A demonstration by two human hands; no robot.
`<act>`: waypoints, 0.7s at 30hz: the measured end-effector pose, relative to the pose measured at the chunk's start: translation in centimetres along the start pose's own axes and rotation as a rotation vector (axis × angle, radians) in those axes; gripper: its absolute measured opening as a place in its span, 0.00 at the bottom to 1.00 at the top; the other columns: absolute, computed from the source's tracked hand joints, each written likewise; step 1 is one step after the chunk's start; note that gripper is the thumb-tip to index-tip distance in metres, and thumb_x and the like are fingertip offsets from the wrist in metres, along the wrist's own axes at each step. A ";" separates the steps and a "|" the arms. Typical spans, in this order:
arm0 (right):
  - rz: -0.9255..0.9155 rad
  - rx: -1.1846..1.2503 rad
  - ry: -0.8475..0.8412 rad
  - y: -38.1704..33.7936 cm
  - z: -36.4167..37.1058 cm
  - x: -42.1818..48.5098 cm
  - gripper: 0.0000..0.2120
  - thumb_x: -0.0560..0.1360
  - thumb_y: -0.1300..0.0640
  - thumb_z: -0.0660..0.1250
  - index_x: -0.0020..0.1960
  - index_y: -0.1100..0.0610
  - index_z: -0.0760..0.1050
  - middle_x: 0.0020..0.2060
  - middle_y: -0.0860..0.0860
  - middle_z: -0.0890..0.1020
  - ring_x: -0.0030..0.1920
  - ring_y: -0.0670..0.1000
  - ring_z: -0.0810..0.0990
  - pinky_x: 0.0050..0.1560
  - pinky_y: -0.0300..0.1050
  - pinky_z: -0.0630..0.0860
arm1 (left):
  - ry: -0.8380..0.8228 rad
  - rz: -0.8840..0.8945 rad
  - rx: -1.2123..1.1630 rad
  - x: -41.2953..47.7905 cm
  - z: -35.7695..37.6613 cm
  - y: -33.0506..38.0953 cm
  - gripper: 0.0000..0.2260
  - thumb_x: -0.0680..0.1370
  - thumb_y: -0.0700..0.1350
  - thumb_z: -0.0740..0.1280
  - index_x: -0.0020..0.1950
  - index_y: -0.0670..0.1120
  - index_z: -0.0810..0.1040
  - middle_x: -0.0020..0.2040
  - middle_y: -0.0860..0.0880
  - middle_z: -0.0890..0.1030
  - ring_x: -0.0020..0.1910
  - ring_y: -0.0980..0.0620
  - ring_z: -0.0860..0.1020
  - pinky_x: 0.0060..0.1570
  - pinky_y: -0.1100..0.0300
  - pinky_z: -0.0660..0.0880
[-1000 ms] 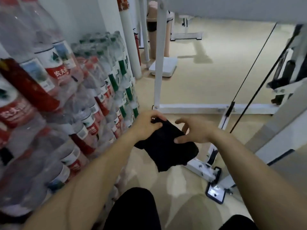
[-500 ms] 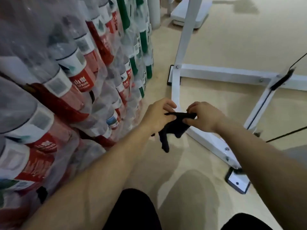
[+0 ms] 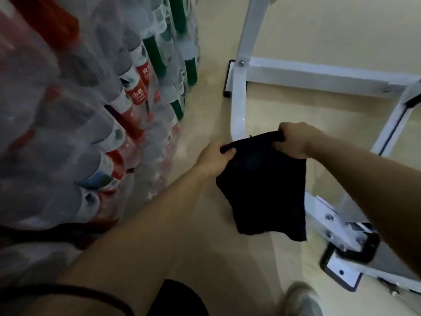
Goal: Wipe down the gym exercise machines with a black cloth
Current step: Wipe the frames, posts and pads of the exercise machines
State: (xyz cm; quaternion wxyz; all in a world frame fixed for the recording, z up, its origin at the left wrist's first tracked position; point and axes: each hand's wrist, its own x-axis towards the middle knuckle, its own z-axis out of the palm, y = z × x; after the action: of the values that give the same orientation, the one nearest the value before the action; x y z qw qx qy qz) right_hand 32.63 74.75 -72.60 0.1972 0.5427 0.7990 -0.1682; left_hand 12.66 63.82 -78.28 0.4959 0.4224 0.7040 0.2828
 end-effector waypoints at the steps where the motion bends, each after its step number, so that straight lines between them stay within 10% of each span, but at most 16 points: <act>1: 0.001 -0.009 0.032 0.1 0.8 1.6 0.19 0.79 0.44 0.61 0.60 0.58 0.68 0.50 0.58 0.77 0.47 0.59 0.74 0.44 0.50 0.71 | 0.043 0.004 0.003 1.4 0.3 -0.3 0.12 0.83 0.49 0.62 0.59 0.45 0.82 0.49 0.49 0.83 0.49 0.48 0.81 0.49 0.58 0.77; 11: 0.066 0.287 0.626 -2.1 10.2 6.2 0.27 0.77 0.54 0.61 0.73 0.60 0.63 0.69 0.60 0.68 0.62 0.65 0.70 0.58 0.58 0.72 | 0.850 -0.023 0.217 8.5 4.4 -2.1 0.25 0.77 0.52 0.71 0.70 0.47 0.68 0.70 0.44 0.68 0.66 0.44 0.67 0.63 0.53 0.68; 17: -0.058 0.479 0.318 -4.4 13.9 6.7 0.16 0.84 0.49 0.49 0.59 0.58 0.70 0.42 0.56 0.80 0.40 0.61 0.79 0.37 0.52 0.72 | 0.349 -0.126 -0.034 9.3 8.0 -3.9 0.19 0.86 0.52 0.52 0.73 0.46 0.69 0.65 0.50 0.76 0.62 0.48 0.76 0.59 0.56 0.73; 21: -0.125 0.665 0.277 -4.5 12.8 10.4 0.17 0.85 0.48 0.48 0.52 0.58 0.70 0.39 0.56 0.79 0.35 0.56 0.78 0.33 0.48 0.70 | 0.322 -0.060 -0.115 10.8 8.2 -3.0 0.20 0.86 0.51 0.48 0.78 0.50 0.64 0.67 0.49 0.76 0.62 0.50 0.75 0.59 0.61 0.69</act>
State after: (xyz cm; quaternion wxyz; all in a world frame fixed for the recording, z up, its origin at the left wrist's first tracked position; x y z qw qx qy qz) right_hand 26.69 75.35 -88.62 -0.1109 0.5448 0.7513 -0.3555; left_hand 17.76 71.62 -88.51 0.4085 0.3214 0.7691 0.3719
